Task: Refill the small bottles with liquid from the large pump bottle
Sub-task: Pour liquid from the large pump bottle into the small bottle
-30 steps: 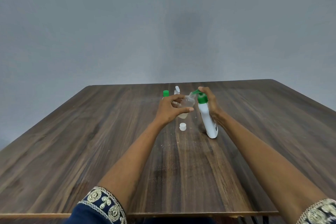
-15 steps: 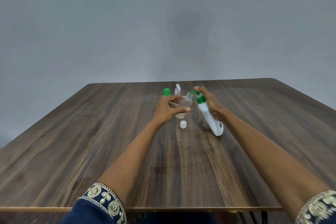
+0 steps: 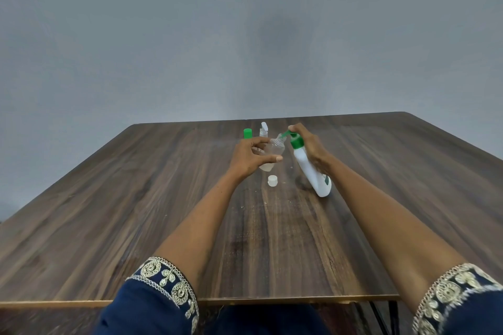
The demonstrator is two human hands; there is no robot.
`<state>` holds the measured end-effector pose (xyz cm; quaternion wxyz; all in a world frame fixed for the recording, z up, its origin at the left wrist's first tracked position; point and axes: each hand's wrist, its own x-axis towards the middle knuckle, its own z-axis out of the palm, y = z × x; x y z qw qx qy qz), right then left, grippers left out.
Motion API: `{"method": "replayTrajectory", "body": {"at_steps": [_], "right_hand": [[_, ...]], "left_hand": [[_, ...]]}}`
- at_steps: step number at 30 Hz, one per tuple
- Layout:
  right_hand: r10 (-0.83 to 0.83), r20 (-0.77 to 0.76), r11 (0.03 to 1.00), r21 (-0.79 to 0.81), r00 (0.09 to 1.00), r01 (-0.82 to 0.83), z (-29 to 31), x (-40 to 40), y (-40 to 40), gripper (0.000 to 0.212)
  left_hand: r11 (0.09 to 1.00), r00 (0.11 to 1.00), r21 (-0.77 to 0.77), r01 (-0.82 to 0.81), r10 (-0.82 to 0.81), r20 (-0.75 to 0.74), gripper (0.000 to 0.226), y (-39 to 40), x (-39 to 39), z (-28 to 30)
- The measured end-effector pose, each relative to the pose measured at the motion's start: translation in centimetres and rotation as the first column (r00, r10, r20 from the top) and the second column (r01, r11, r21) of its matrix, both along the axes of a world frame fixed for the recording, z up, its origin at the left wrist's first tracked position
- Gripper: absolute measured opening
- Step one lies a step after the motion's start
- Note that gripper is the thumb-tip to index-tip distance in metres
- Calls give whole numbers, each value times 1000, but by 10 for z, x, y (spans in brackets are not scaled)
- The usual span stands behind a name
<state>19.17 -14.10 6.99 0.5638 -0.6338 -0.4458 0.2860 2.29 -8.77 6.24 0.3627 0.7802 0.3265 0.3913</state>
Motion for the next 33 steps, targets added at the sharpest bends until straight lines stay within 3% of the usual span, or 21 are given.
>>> {"method": "replayTrajectory", "body": {"at_steps": [10, 17, 21, 25, 33], "right_hand": [[-3, 32, 1000, -2, 999, 3, 5, -8, -6, 24], [-15, 57, 1000, -15, 998, 15, 4, -10, -5, 28], [-25, 84, 999, -44, 996, 29, 4, -12, -6, 45], [-44, 77, 998, -36, 996, 47, 5, -12, -5, 32], [-52, 104, 996, -65, 993, 58, 6, -12, -5, 44]], "left_hand": [[1000, 1000, -5, -25, 25, -13, 57, 0, -1, -2], [999, 999, -25, -42, 42, 4, 58, 1, -1, -8], [997, 998, -41, -57, 58, 16, 56, 2, -1, -6], [999, 999, -27, -37, 37, 3, 57, 1, -1, -6], [998, 998, -43, -56, 56, 20, 59, 0, 0, -3]]}}
